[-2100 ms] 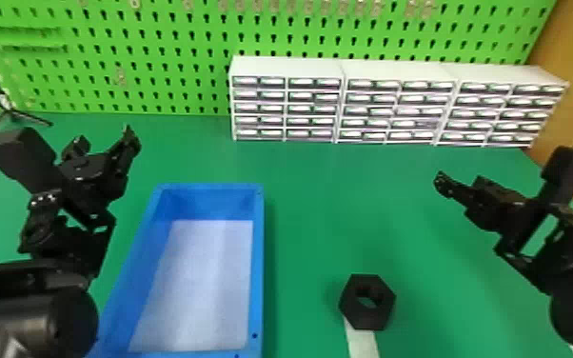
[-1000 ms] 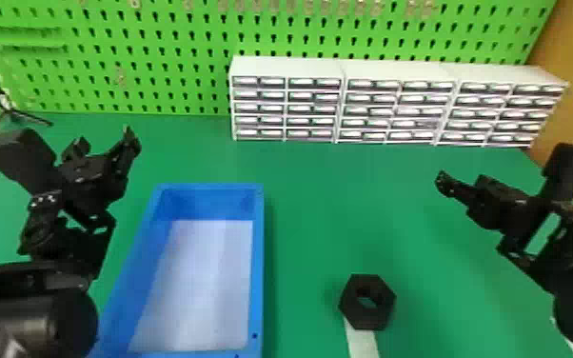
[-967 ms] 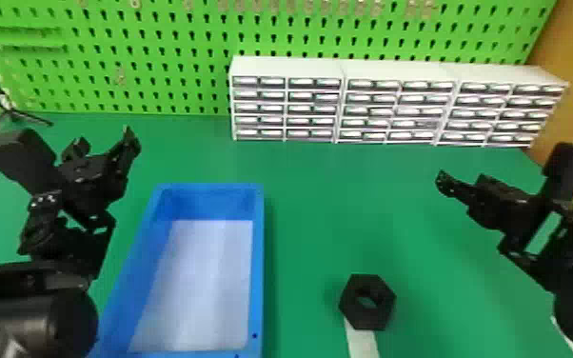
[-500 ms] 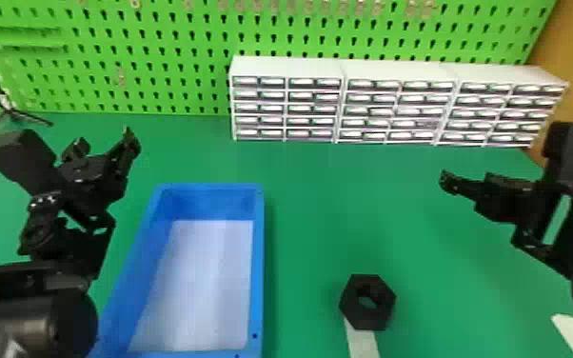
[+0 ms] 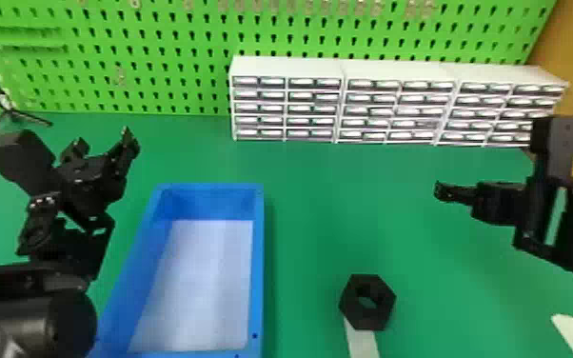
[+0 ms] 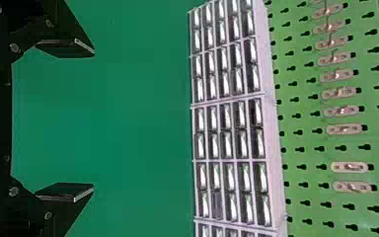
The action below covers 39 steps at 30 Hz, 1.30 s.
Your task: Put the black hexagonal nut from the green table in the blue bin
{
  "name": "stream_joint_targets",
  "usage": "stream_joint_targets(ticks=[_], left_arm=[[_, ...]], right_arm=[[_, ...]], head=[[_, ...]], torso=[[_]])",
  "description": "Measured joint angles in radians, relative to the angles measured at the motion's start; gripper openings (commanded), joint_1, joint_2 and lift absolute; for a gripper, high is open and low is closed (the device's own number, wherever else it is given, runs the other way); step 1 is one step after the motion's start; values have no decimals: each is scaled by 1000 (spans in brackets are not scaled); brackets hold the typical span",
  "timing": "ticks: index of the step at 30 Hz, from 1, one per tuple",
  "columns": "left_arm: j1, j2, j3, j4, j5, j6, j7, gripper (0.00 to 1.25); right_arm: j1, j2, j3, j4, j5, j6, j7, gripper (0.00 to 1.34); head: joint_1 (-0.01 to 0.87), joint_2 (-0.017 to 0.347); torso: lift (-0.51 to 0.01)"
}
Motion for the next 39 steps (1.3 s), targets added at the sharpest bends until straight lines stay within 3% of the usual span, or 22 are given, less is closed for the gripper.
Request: stream_joint_targets(ticks=[8,20,39], left_arm=[[0,0,1,-1,1,0,0,815],[0,0,1,-1,2,0,0,815],[10,0,17,-6,0,0,-3,815]], right_arm=[[-21,-1,34,-16,5,108,0,1025],[-30,3,86,-121,42,331,0,1023],[47,24,98,-198,43,347,0,1022]], head=[[692,8],[692,8],[692,8]], torso=[[-97],[-97],[-97]])
